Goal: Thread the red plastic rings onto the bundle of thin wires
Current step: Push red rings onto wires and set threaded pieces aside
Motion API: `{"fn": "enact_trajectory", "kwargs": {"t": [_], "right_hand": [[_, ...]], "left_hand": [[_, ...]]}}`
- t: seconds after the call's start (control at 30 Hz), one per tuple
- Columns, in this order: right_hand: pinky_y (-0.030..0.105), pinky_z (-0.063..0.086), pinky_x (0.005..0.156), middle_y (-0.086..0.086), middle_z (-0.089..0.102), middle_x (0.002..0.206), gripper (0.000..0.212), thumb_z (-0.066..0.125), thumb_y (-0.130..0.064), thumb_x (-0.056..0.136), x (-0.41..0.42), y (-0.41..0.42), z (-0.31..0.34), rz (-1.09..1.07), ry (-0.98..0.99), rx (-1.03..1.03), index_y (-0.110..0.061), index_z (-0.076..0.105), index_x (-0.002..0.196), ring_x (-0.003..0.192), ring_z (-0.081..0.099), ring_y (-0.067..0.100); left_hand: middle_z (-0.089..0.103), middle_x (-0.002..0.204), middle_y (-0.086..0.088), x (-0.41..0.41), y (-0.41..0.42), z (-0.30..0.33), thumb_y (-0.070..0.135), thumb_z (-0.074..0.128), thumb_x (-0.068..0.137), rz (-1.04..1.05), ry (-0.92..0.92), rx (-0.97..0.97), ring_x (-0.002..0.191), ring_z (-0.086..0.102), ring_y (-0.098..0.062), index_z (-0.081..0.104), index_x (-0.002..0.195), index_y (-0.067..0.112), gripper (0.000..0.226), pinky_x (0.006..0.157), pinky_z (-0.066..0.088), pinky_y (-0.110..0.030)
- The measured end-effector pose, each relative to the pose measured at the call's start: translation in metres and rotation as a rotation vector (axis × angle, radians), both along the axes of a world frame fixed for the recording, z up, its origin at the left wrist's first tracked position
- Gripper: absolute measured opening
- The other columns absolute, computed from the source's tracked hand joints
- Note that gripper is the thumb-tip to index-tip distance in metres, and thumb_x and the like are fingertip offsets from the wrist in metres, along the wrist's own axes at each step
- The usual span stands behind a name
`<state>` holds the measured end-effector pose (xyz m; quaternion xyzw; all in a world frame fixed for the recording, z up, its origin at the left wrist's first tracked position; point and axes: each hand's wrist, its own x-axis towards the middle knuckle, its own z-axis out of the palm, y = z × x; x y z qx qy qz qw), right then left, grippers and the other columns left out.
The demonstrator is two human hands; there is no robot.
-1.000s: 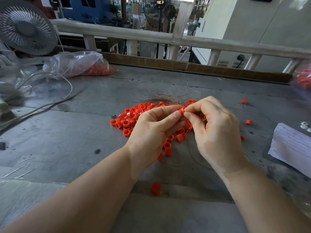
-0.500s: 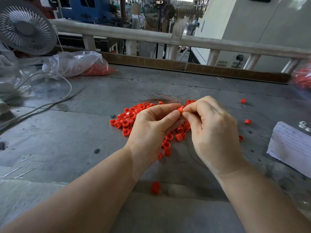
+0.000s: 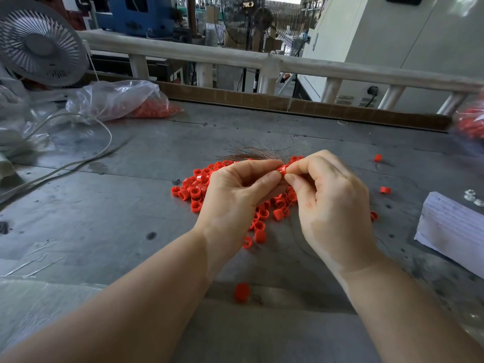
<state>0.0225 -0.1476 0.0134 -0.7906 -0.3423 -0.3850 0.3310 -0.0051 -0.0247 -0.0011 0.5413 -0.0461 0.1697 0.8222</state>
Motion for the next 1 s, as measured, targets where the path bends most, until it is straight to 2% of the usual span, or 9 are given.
{"fn": "enact_trajectory", "kwargs": {"t": [0.13,0.27,0.43,0.63,0.83,1.0], "right_hand": [[0.033,0.05,0.066,0.01,0.062,0.078,0.006,0.062,-0.002,0.084,-0.0004,-0.0008,-0.0001,0.005,0.011,0.01,0.001,0.066,0.08,0.072,0.061,0.023],[0.032,0.05,0.065,0.01,0.062,0.078,0.005,0.063,-0.001,0.083,-0.0005,-0.0003,0.0004,0.009,0.012,0.014,0.001,0.066,0.079,0.071,0.061,0.023],[0.029,0.049,0.066,0.008,0.061,0.079,0.006,0.062,-0.003,0.084,0.0002,-0.0016,0.0009,0.043,0.057,0.018,0.001,0.066,0.08,0.073,0.06,0.021],[0.013,0.046,0.069,0.004,0.063,0.081,0.003,0.067,-0.003,0.081,0.0044,-0.0039,0.0003,0.127,0.112,0.106,-0.002,0.067,0.078,0.075,0.057,0.009],[0.018,0.052,0.063,-0.009,0.064,0.075,0.006,0.068,-0.012,0.081,0.0054,-0.0025,-0.0011,0.198,0.243,0.256,-0.017,0.064,0.082,0.067,0.063,0.005],[0.018,0.051,0.067,-0.001,0.066,0.079,0.002,0.069,-0.009,0.082,0.0064,-0.0041,-0.0006,0.186,0.22,0.227,-0.011,0.07,0.083,0.072,0.063,0.008]], "left_hand": [[0.074,0.083,-0.006,-0.0005,-0.0016,0.0015,0.009,0.067,0.073,0.033,-0.01,0.001,0.082,0.071,-0.017,0.074,0.082,0.017,0.014,0.072,0.054,-0.021],[0.074,0.084,-0.005,-0.0012,-0.0016,0.0025,-0.003,0.062,0.082,0.077,-0.037,0.088,0.083,0.071,-0.016,0.071,0.088,0.013,0.019,0.073,0.054,-0.02],[0.074,0.084,-0.004,-0.0025,-0.0006,0.0035,-0.002,0.062,0.081,0.056,-0.03,0.076,0.084,0.071,-0.017,0.07,0.089,0.012,0.018,0.073,0.054,-0.02],[0.074,0.085,-0.006,-0.0011,-0.0005,0.0027,0.002,0.063,0.076,0.019,-0.019,0.023,0.084,0.071,-0.018,0.07,0.088,0.01,0.016,0.074,0.055,-0.022],[0.074,0.083,-0.006,-0.001,0.0004,0.0016,0.012,0.065,0.068,-0.024,-0.014,-0.033,0.084,0.071,-0.018,0.074,0.082,0.015,0.017,0.073,0.055,-0.021],[0.074,0.082,-0.005,0.0002,0.001,0.0015,0.011,0.064,0.068,-0.053,0.004,-0.094,0.081,0.071,-0.014,0.073,0.082,0.014,0.017,0.07,0.053,-0.018]]}}
